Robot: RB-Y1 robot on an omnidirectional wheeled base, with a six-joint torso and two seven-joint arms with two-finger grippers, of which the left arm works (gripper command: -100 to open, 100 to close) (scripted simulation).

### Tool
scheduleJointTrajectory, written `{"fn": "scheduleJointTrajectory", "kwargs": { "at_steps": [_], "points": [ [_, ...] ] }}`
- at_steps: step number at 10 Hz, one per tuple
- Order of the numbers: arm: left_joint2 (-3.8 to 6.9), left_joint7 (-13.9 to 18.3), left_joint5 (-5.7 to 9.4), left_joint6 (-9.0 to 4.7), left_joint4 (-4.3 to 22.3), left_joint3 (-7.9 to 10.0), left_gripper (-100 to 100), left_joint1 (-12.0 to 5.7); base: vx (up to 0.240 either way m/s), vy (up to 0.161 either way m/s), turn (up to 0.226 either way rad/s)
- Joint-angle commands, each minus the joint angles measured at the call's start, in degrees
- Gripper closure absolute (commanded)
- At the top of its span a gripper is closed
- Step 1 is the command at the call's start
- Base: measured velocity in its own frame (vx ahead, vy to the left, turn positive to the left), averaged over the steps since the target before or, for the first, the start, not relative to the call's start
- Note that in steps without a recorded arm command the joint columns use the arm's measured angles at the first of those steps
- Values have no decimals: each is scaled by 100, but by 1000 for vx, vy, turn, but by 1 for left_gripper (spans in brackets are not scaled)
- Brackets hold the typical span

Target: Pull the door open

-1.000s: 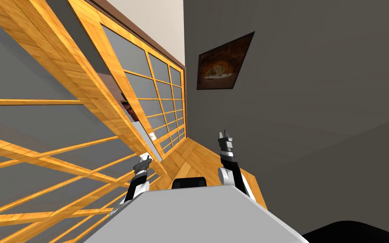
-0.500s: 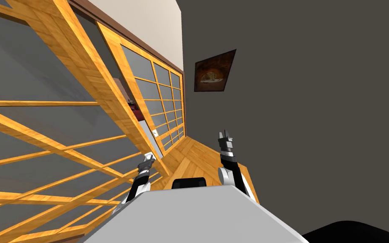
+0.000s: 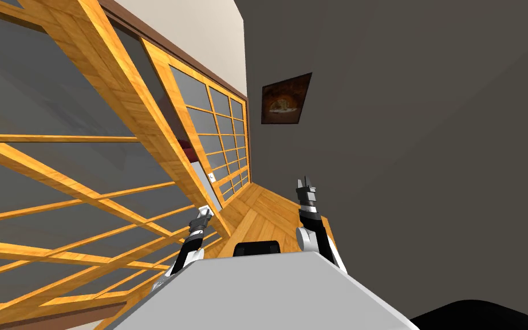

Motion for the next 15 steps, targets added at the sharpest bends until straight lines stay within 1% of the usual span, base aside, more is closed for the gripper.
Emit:
{"fn": "scheduleJointTrajectory", "kwargs": {
  "at_steps": [1,5,6,7,8,9,15],
  "points": [
    [23,93,-67,-20,15,-114,100,36,-212,15,-44],
    [130,320,-244,-67,-95,-392,100,129,-219,1,-56],
    [147,356,-271,-75,-112,-436,100,143,-185,-9,-37],
    [136,311,-249,-34,-157,-399,100,161,-80,-6,-8],
    [181,412,-328,-73,-198,-526,100,236,-152,2,-48],
    [197,437,-347,-88,-209,-555,100,250,-194,18,-60],
    [403,780,-607,-286,-363,-954,100,440,-191,32,-49]
  ]
}}
